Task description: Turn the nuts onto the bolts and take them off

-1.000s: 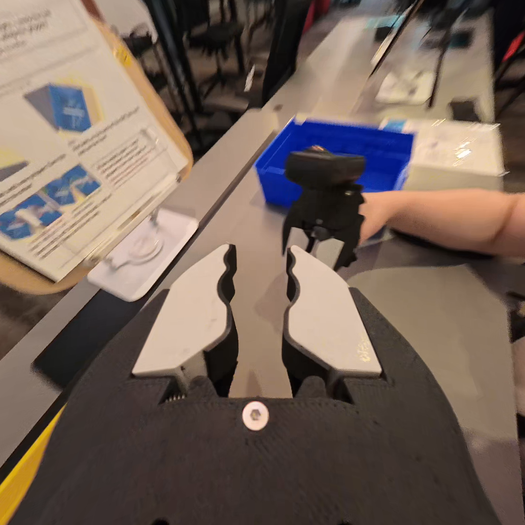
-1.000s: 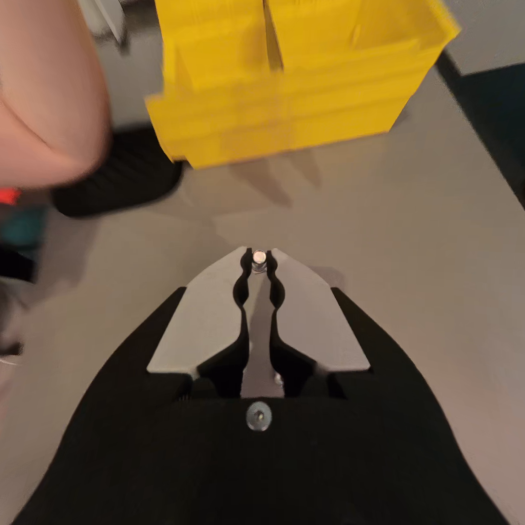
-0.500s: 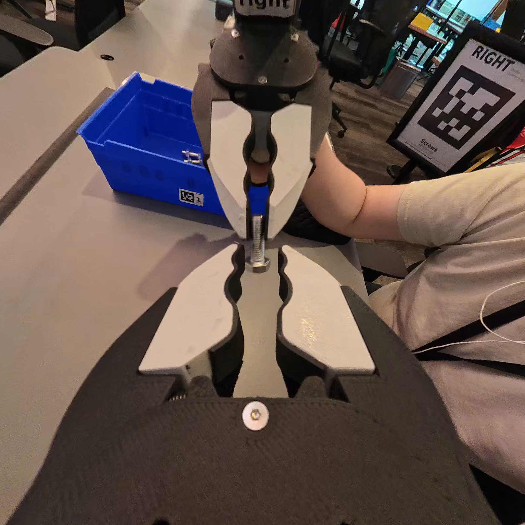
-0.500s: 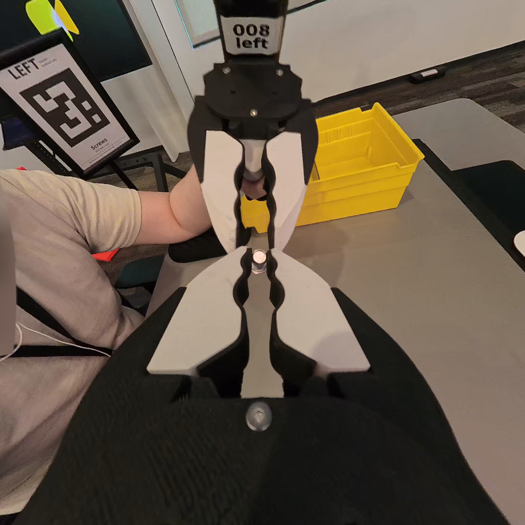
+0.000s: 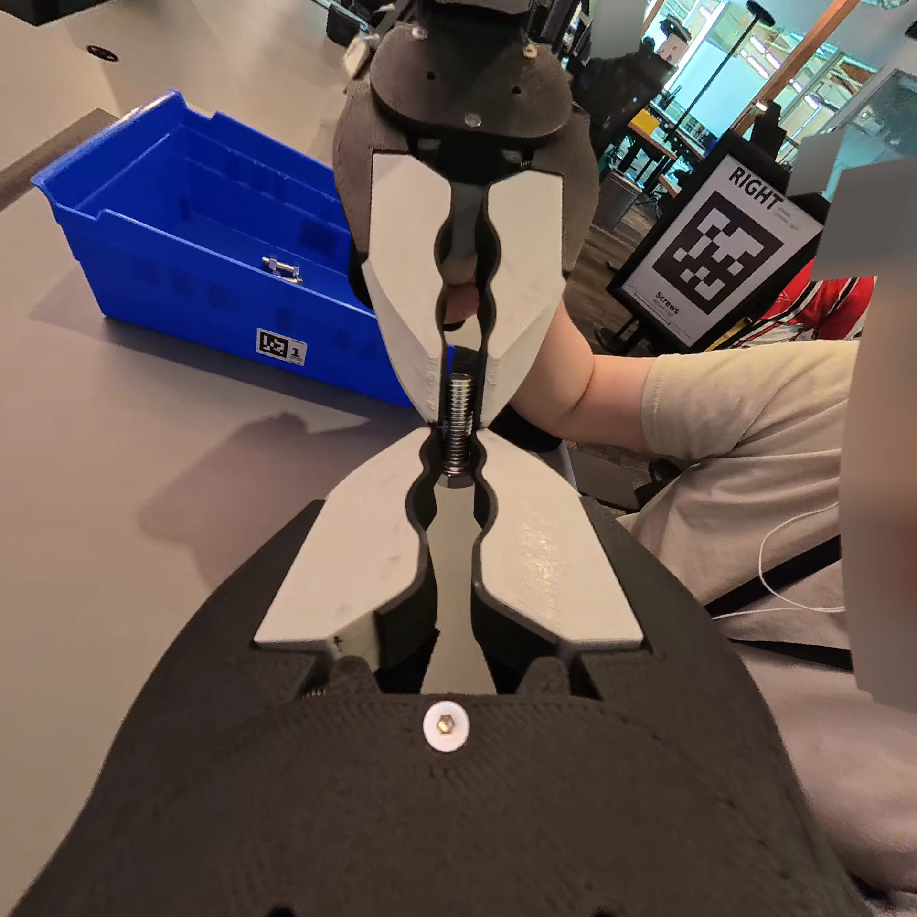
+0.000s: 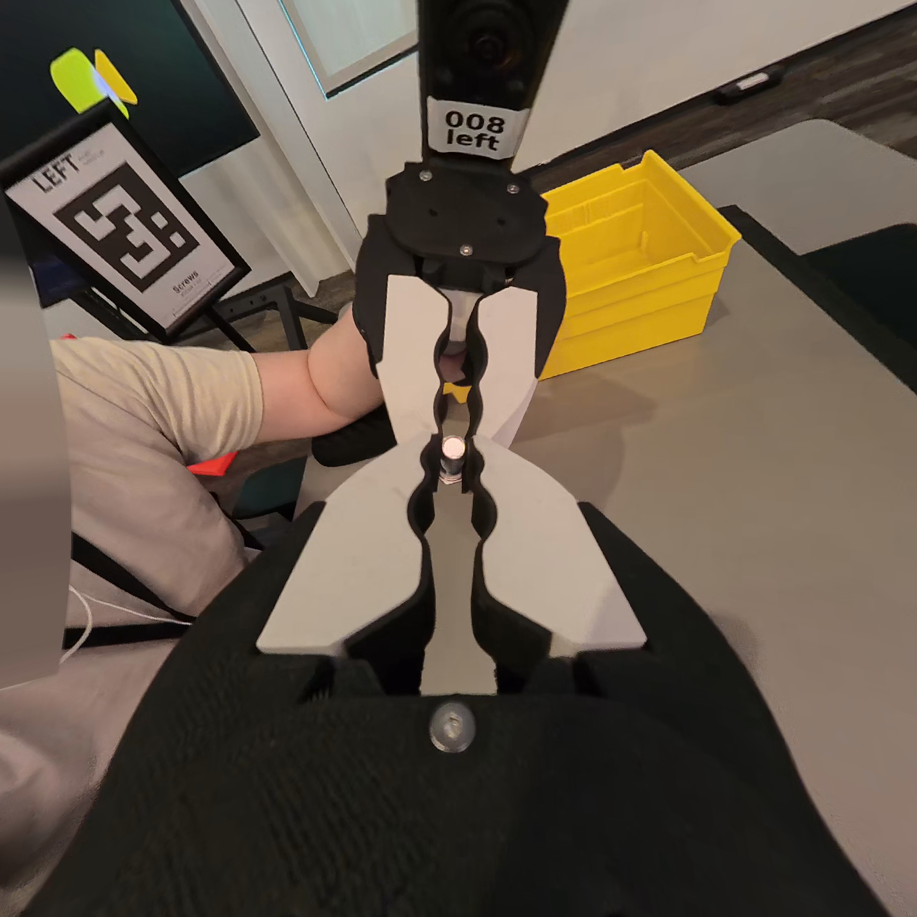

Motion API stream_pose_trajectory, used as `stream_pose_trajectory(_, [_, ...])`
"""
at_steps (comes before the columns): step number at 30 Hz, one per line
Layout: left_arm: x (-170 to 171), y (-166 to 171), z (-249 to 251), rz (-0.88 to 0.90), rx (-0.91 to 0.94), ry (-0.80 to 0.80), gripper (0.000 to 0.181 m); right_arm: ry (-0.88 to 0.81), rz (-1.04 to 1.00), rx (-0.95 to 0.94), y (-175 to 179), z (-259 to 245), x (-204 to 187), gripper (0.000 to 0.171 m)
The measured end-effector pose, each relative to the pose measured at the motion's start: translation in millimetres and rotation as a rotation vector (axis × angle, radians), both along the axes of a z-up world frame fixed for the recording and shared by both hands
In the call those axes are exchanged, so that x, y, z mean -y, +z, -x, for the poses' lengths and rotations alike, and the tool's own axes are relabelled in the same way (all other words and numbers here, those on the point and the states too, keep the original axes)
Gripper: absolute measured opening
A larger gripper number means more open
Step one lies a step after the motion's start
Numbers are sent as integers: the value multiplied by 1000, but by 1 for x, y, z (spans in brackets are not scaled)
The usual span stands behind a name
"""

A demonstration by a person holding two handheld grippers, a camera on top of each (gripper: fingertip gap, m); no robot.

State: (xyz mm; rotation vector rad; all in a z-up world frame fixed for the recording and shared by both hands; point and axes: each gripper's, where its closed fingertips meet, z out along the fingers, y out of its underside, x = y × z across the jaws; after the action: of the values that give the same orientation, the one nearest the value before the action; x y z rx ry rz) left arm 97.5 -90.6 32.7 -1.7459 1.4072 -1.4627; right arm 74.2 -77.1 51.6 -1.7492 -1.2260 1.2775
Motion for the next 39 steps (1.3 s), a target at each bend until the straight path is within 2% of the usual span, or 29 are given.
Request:
stream_pose_trajectory(3, [3, 1, 1, 11, 0, -11, 10, -1, 60, -4, 0, 1, 2, 11])
stream_pose_trajectory(6, [5, 8, 2, 45, 37, -28, 10, -6, 34, -54, 9, 1, 2, 11])
stream_pose_trajectory(8, [5, 17, 3, 98, 87, -41, 10, -72, -39, -147, 26, 0, -8, 34])
stream_pose_trajectory(9, [2, 22, 4, 119, 119, -27, 9, -102, -79, -185, 33, -3, -12, 38])
stream_pose_trajectory(12, [-11, 36, 10, 169, 212, 26, 10, -107, -150, -219, 42, -10, -14, 27])
stream_pose_trajectory(16, [-27, 51, 24, 156, 297, 87, 10, -69, -380, -165, 34, -11, -12, 34])
stream_pose_trajectory(19, [-35, 66, 40, 44, 330, 150, 9, -35, -563, 86, -13, -9, -19, 33])
stream_pose_trajectory(23, [-22, 105, 67, -123, 422, 174, 10, 150, -516, 636, -116, -20, -12, 34])
stream_pose_trajectory(25, [-14, 121, 81, -197, 451, 195, 10, 227, -518, 806, -150, -26, -10, 35])
stream_pose_trajectory(29, [6, 142, 98, -290, 483, 192, 10, 271, -528, 967, -187, -31, -17, 35])
stream_pose_trajectory(31, [14, 147, 100, -317, 493, 183, 10, 264, -469, 992, -198, -31, -17, 35])
stream_pose_trajectory(35, [21, 149, 99, -346, 488, 175, 10, 154, -271, 1031, -208, -35, -22, 35])
stream_pose_trajectory(39, [23, 147, 95, -340, 475, 161, 10, 117, -228, 1043, -213, -40, -27, 31])
